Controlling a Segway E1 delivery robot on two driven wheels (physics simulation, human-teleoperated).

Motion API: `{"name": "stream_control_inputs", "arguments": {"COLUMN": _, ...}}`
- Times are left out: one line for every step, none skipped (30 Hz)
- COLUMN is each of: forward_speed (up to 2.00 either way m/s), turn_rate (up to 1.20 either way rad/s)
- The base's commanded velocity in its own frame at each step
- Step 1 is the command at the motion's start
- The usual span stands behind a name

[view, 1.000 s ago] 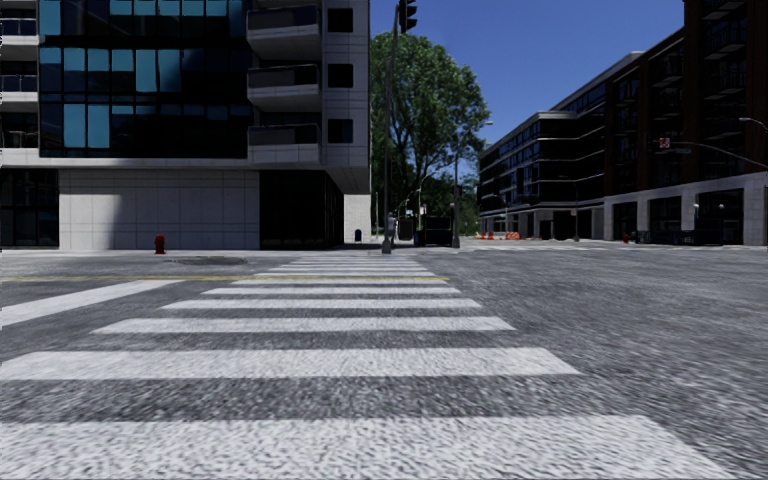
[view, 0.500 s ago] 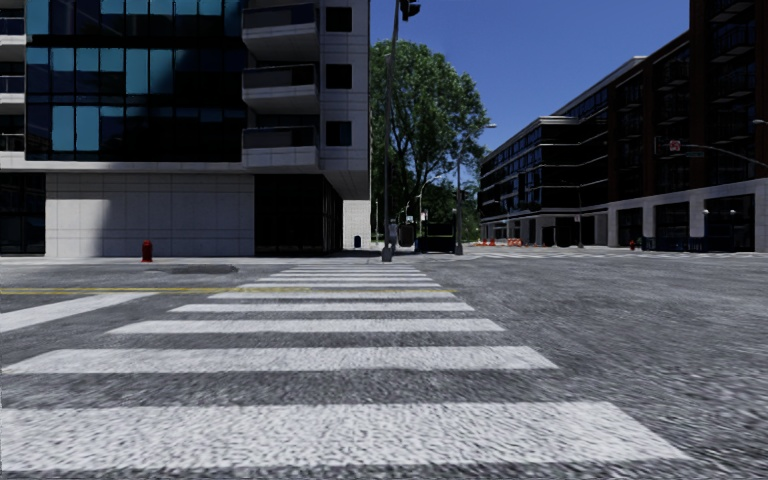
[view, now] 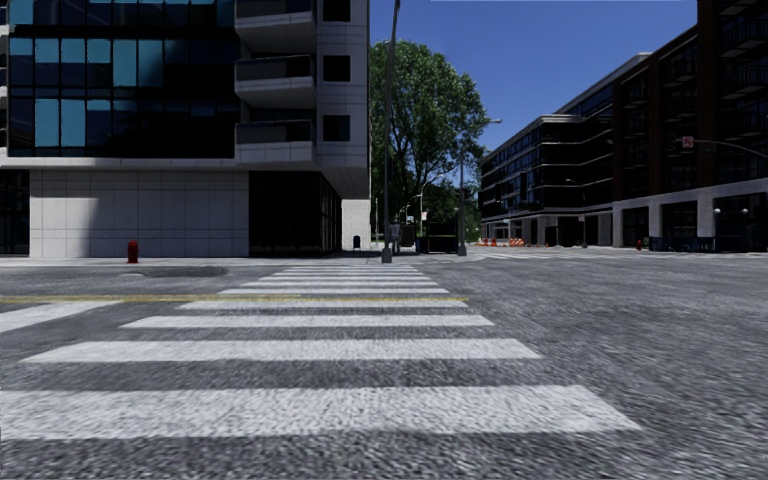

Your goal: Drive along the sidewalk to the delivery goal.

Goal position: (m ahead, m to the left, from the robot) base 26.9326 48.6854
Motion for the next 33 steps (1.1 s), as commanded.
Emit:
{"name": "stream_control_inputs", "arguments": {"forward_speed": 1.55, "turn_rate": 0.00}}
{"name": "stream_control_inputs", "arguments": {"forward_speed": 1.55, "turn_rate": 0.00}}
{"name": "stream_control_inputs", "arguments": {"forward_speed": 1.55, "turn_rate": 0.00}}
{"name": "stream_control_inputs", "arguments": {"forward_speed": 1.55, "turn_rate": 0.00}}
{"name": "stream_control_inputs", "arguments": {"forward_speed": 1.55, "turn_rate": 0.00}}
{"name": "stream_control_inputs", "arguments": {"forward_speed": 1.55, "turn_rate": 0.00}}
{"name": "stream_control_inputs", "arguments": {"forward_speed": 1.55, "turn_rate": 0.00}}
{"name": "stream_control_inputs", "arguments": {"forward_speed": 1.55, "turn_rate": 0.00}}
{"name": "stream_control_inputs", "arguments": {"forward_speed": 1.55, "turn_rate": 0.00}}
{"name": "stream_control_inputs", "arguments": {"forward_speed": 1.55, "turn_rate": 0.00}}
{"name": "stream_control_inputs", "arguments": {"forward_speed": 1.55, "turn_rate": 0.00}}
{"name": "stream_control_inputs", "arguments": {"forward_speed": 1.55, "turn_rate": 0.00}}
{"name": "stream_control_inputs", "arguments": {"forward_speed": 1.55, "turn_rate": 0.00}}
{"name": "stream_control_inputs", "arguments": {"forward_speed": 1.55, "turn_rate": 0.00}}
{"name": "stream_control_inputs", "arguments": {"forward_speed": 1.55, "turn_rate": 0.00}}
{"name": "stream_control_inputs", "arguments": {"forward_speed": 1.55, "turn_rate": 0.00}}
{"name": "stream_control_inputs", "arguments": {"forward_speed": 1.55, "turn_rate": 0.00}}
{"name": "stream_control_inputs", "arguments": {"forward_speed": 1.55, "turn_rate": 0.00}}
{"name": "stream_control_inputs", "arguments": {"forward_speed": 1.55, "turn_rate": 0.00}}
{"name": "stream_control_inputs", "arguments": {"forward_speed": 1.55, "turn_rate": 0.00}}
{"name": "stream_control_inputs", "arguments": {"forward_speed": 1.55, "turn_rate": 0.00}}
{"name": "stream_control_inputs", "arguments": {"forward_speed": 1.55, "turn_rate": 0.00}}
{"name": "stream_control_inputs", "arguments": {"forward_speed": 1.55, "turn_rate": 0.00}}
{"name": "stream_control_inputs", "arguments": {"forward_speed": 1.55, "turn_rate": 0.00}}
{"name": "stream_control_inputs", "arguments": {"forward_speed": 1.55, "turn_rate": 0.00}}
{"name": "stream_control_inputs", "arguments": {"forward_speed": 1.55, "turn_rate": 0.00}}
{"name": "stream_control_inputs", "arguments": {"forward_speed": 1.55, "turn_rate": 0.00}}
{"name": "stream_control_inputs", "arguments": {"forward_speed": 1.55, "turn_rate": 0.00}}
{"name": "stream_control_inputs", "arguments": {"forward_speed": 1.55, "turn_rate": 0.00}}
{"name": "stream_control_inputs", "arguments": {"forward_speed": 1.55, "turn_rate": 0.00}}
{"name": "stream_control_inputs", "arguments": {"forward_speed": 1.55, "turn_rate": 0.00}}
{"name": "stream_control_inputs", "arguments": {"forward_speed": 1.55, "turn_rate": 0.00}}
{"name": "stream_control_inputs", "arguments": {"forward_speed": 1.55, "turn_rate": 0.08}}
